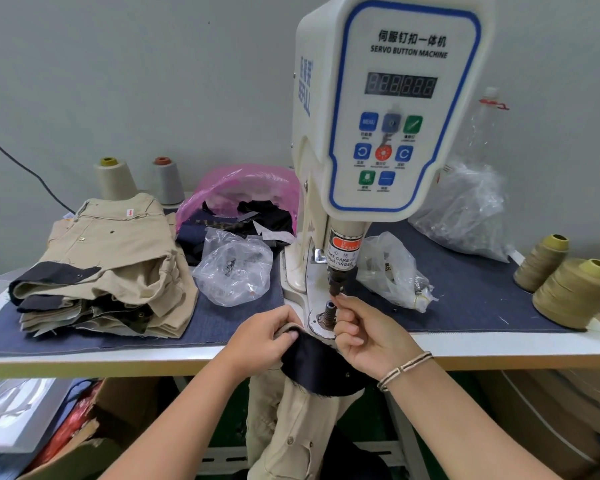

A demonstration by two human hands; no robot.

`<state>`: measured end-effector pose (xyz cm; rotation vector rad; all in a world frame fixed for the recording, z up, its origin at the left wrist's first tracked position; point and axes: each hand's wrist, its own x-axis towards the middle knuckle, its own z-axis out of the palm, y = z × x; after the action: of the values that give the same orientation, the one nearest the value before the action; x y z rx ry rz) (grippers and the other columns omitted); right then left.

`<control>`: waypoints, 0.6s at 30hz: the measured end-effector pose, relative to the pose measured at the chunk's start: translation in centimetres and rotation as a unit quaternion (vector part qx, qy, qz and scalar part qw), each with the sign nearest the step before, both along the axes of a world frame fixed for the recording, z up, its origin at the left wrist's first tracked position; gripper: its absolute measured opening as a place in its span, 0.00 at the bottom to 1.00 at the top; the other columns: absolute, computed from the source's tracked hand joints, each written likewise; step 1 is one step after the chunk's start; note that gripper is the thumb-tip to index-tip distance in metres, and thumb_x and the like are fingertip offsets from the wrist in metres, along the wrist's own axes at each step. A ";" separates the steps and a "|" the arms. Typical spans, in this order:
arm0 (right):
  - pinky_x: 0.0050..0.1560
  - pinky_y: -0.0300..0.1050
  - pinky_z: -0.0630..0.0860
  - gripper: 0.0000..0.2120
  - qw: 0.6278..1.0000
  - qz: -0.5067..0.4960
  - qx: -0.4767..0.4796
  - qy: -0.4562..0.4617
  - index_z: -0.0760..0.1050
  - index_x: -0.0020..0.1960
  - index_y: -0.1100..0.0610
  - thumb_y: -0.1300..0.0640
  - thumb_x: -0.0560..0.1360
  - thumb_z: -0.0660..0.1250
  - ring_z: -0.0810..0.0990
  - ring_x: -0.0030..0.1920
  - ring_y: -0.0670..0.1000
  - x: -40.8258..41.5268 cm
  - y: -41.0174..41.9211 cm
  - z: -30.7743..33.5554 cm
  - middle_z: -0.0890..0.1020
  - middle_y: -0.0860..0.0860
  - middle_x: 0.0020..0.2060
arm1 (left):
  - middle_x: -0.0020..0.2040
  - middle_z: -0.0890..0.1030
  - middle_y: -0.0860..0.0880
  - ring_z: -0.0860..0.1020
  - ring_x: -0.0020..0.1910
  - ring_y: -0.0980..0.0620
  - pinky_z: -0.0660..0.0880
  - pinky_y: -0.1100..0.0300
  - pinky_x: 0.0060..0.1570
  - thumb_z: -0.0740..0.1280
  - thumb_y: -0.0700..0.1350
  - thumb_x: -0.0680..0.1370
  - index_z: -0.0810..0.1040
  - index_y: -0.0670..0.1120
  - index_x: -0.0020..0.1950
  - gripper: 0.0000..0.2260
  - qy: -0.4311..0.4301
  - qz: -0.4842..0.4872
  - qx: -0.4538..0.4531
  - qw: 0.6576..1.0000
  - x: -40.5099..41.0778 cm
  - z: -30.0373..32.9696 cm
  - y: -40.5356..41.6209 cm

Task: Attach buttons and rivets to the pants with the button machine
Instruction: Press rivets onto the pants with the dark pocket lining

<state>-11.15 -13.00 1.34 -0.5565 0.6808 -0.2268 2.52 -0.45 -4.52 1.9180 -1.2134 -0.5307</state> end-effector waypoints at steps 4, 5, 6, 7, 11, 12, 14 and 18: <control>0.14 0.33 0.57 0.05 0.999 -0.003 0.041 -0.018 0.75 0.41 0.61 0.62 0.66 0.67 0.63 0.16 0.44 -0.3 0.3 0.3 0.67 0.48 0.21 | 0.39 0.80 0.57 0.77 0.42 0.55 0.74 0.50 0.51 0.63 0.47 0.74 0.75 0.56 0.43 0.04 -0.008 0.001 0.001 1.000 -0.1 0.1 0.0; 0.14 0.33 0.56 0.05 0.998 -0.007 0.051 -0.023 0.76 0.41 0.61 0.62 0.66 0.66 0.62 0.16 0.44 -0.5 0.4 0.4 0.66 0.48 0.21 | 0.39 0.80 0.57 0.77 0.42 0.55 0.74 0.50 0.51 0.63 0.45 0.74 0.74 0.57 0.42 0.05 -0.014 0.001 0.001 1.000 0.0 0.1 0.0; 0.15 0.32 0.56 0.04 0.998 -0.011 0.059 -0.029 0.76 0.41 0.62 0.63 0.66 0.65 0.62 0.17 0.45 -0.5 0.5 0.5 0.66 0.48 0.21 | 0.39 0.79 0.58 0.77 0.42 0.56 0.74 0.50 0.51 0.64 0.44 0.75 0.74 0.57 0.42 0.07 -0.017 0.001 0.001 1.000 0.0 0.1 0.0; 0.15 0.32 0.56 0.04 0.997 -0.017 0.066 -0.032 0.75 0.41 0.62 0.63 0.67 0.65 0.62 0.17 0.45 -0.6 0.5 0.6 0.65 0.48 0.21 | 0.39 0.79 0.58 0.77 0.42 0.56 0.74 0.50 0.51 0.64 0.44 0.75 0.74 0.57 0.42 0.07 -0.017 0.002 0.003 1.000 0.1 0.1 0.0; 0.16 0.31 0.55 0.04 0.995 -0.050 0.080 -0.043 0.74 0.41 0.62 0.64 0.68 0.62 0.62 0.17 0.45 -0.5 1.2 1.0 0.65 0.49 0.22 | 0.41 0.81 0.56 0.78 0.43 0.54 0.75 0.49 0.51 0.64 0.45 0.75 0.76 0.54 0.44 0.04 -0.012 0.001 0.007 1.000 0.0 0.2 0.1; 0.16 0.31 0.56 0.05 0.993 -0.064 0.089 -0.051 0.74 0.42 0.63 0.65 0.69 0.60 0.63 0.17 0.45 -0.6 1.6 1.1 0.66 0.49 0.22 | 0.41 0.81 0.55 0.78 0.44 0.54 0.75 0.49 0.51 0.63 0.46 0.75 0.76 0.53 0.45 0.03 -0.011 0.001 0.006 1.000 -0.1 0.2 0.1; 0.16 0.31 0.59 0.10 0.987 -0.097 0.108 -0.072 0.76 0.47 0.63 0.66 0.69 0.59 0.64 0.18 0.45 -0.8 2.9 1.0 0.69 0.50 0.23 | 0.41 0.81 0.55 0.78 0.44 0.54 0.75 0.49 0.51 0.62 0.48 0.73 0.76 0.53 0.45 0.04 -0.015 0.005 0.005 1.000 -0.1 0.4 0.0; 0.17 0.33 0.63 0.11 0.998 -0.017 0.009 -0.052 0.80 0.49 0.64 0.67 0.69 0.63 0.68 0.20 0.45 0.8 7.0 0.5 0.74 0.51 0.26 | 0.35 0.78 0.57 0.76 0.38 0.56 0.73 0.52 0.42 0.61 0.47 0.65 0.76 0.57 0.40 0.08 -0.003 0.000 0.023 1.000 -0.4 1.0 0.2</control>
<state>-10.38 -6.02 1.84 -0.5136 0.5904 -0.2790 2.16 -0.24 -3.55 1.9594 -1.2145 -0.5590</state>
